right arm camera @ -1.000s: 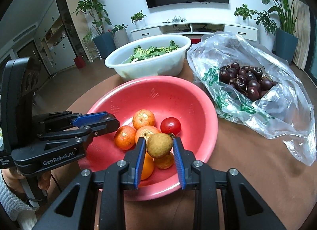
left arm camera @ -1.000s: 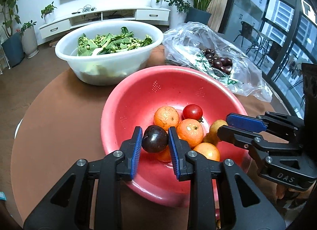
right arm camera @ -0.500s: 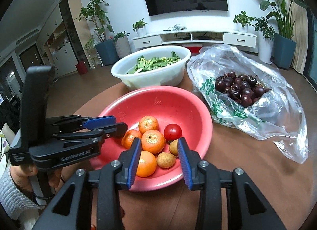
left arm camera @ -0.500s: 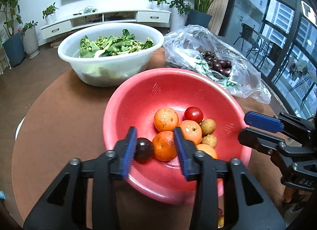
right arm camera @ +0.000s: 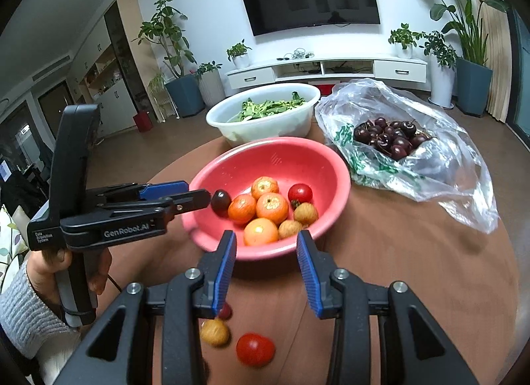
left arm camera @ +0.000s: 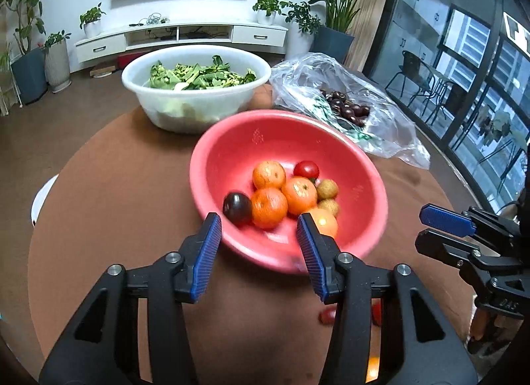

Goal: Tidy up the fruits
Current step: 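Open both grippers over the red bowl and move them back to the loose fruit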

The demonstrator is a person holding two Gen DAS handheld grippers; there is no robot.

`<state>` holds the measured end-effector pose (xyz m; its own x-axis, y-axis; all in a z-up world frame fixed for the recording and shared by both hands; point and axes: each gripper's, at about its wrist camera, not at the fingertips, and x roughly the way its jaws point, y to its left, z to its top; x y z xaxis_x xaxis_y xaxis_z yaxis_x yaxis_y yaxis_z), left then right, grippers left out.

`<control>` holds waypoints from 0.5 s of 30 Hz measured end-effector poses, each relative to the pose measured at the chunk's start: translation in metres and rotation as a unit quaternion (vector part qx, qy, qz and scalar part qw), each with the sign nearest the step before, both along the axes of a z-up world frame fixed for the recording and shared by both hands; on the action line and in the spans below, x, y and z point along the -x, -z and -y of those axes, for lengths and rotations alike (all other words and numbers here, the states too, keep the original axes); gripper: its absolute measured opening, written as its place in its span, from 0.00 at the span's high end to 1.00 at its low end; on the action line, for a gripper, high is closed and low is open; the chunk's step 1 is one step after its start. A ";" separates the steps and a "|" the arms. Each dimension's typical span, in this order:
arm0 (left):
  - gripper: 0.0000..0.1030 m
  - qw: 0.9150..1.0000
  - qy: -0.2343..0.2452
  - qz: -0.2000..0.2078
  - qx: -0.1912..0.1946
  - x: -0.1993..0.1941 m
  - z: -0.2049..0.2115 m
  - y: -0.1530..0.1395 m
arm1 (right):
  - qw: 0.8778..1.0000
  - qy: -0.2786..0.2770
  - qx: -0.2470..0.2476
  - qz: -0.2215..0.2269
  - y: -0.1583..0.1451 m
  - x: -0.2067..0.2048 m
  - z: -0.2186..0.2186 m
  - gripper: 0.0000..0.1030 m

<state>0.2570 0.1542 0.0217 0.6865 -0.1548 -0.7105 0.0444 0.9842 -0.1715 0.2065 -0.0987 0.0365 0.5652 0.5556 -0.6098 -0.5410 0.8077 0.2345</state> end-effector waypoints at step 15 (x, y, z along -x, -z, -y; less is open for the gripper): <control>0.55 0.997 0.075 -0.013 0.001 0.106 0.051 0.013 | 1.000 0.007 -0.008 -0.024 0.026 0.056 0.023 0.59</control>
